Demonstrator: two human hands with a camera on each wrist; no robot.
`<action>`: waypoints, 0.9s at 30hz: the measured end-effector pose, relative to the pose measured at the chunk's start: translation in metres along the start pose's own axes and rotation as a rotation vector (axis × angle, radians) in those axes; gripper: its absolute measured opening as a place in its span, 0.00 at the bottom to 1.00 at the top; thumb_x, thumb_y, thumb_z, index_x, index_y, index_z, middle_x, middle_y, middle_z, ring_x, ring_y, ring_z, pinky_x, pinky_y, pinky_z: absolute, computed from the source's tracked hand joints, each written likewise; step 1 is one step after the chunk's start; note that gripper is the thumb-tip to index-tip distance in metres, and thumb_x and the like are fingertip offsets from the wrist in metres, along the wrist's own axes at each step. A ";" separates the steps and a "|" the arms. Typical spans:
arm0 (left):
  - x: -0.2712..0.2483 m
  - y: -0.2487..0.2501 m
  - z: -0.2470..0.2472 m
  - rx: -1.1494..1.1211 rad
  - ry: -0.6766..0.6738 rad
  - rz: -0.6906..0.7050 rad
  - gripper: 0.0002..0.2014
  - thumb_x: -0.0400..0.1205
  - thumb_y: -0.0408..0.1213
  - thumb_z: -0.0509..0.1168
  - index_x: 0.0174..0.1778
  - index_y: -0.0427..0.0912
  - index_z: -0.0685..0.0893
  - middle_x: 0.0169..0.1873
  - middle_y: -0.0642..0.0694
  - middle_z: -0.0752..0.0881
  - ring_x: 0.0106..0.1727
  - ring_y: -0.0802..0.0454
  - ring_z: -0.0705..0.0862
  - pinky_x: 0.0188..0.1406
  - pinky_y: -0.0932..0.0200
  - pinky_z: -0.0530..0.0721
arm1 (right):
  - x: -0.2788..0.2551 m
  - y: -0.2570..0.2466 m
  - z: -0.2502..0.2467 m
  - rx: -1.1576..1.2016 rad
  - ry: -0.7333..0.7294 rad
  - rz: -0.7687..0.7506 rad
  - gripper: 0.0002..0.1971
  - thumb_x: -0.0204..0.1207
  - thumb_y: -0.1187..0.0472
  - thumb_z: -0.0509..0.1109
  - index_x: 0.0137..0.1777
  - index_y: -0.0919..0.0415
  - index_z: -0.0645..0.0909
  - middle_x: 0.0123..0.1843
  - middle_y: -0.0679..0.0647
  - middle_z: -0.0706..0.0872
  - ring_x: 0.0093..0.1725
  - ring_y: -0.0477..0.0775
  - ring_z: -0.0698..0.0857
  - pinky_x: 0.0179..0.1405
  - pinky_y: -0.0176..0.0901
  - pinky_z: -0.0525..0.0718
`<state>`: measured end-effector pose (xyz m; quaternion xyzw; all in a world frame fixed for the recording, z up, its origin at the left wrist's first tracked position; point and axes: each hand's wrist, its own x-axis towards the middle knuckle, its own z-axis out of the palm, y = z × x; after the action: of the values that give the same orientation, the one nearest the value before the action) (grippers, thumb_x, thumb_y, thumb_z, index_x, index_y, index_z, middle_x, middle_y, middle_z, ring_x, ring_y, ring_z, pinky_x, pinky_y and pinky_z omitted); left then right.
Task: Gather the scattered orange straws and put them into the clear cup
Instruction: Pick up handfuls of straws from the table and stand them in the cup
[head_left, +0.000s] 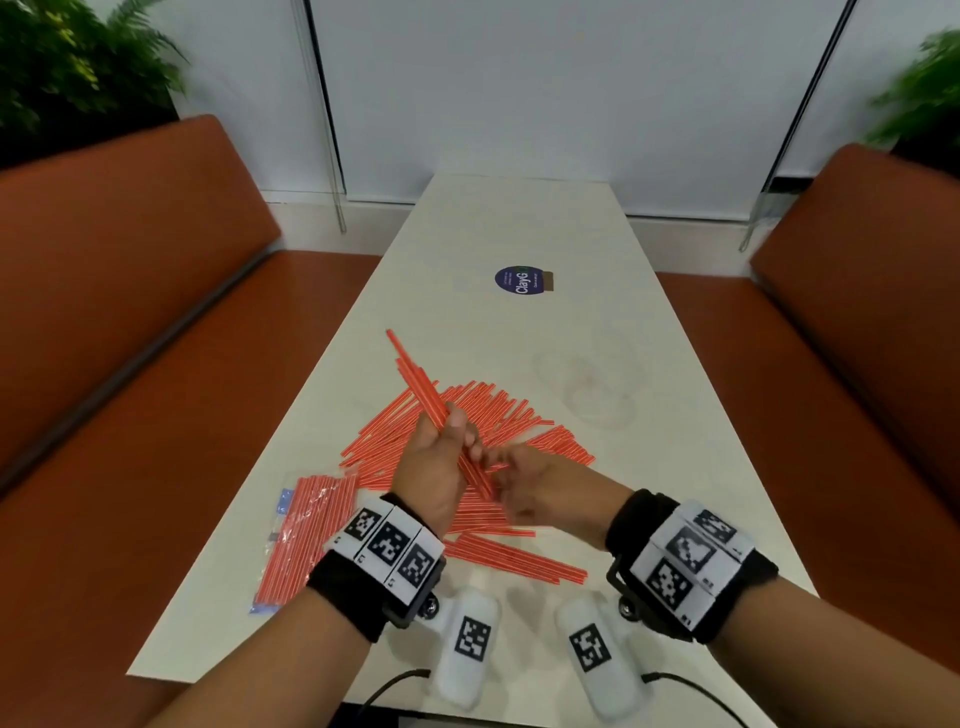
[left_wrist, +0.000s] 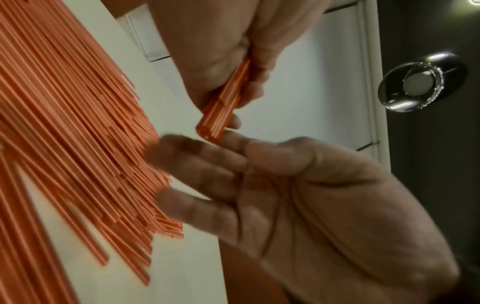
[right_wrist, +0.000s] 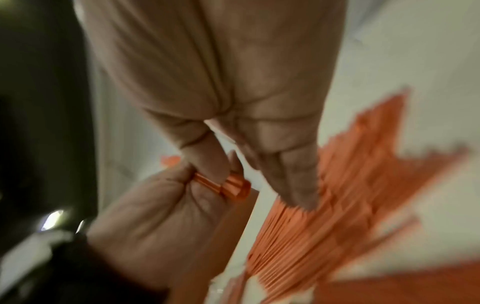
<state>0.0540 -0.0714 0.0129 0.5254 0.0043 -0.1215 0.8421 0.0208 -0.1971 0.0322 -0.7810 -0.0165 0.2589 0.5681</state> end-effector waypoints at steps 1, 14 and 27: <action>0.001 0.000 -0.002 0.061 -0.036 -0.011 0.10 0.86 0.38 0.52 0.39 0.43 0.71 0.27 0.49 0.70 0.27 0.55 0.72 0.34 0.58 0.80 | 0.001 -0.005 -0.003 -0.164 0.138 -0.016 0.24 0.77 0.68 0.61 0.73 0.59 0.67 0.65 0.58 0.79 0.62 0.59 0.79 0.59 0.55 0.75; -0.010 0.000 -0.007 0.306 -0.384 -0.179 0.13 0.86 0.35 0.50 0.34 0.43 0.69 0.20 0.55 0.73 0.21 0.60 0.73 0.26 0.64 0.79 | 0.002 -0.055 -0.013 -0.670 0.402 -0.430 0.25 0.85 0.61 0.54 0.81 0.57 0.56 0.82 0.53 0.63 0.80 0.50 0.64 0.75 0.35 0.59; -0.009 0.004 -0.001 0.298 -0.431 -0.173 0.10 0.84 0.37 0.52 0.37 0.41 0.70 0.18 0.56 0.74 0.19 0.60 0.72 0.23 0.65 0.76 | -0.001 -0.027 -0.008 -0.368 0.329 -0.364 0.25 0.84 0.58 0.55 0.81 0.54 0.58 0.79 0.54 0.68 0.77 0.52 0.70 0.77 0.49 0.69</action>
<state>0.0457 -0.0671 0.0171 0.6034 -0.1481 -0.3011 0.7234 0.0309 -0.1953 0.0583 -0.8864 -0.1104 0.0154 0.4492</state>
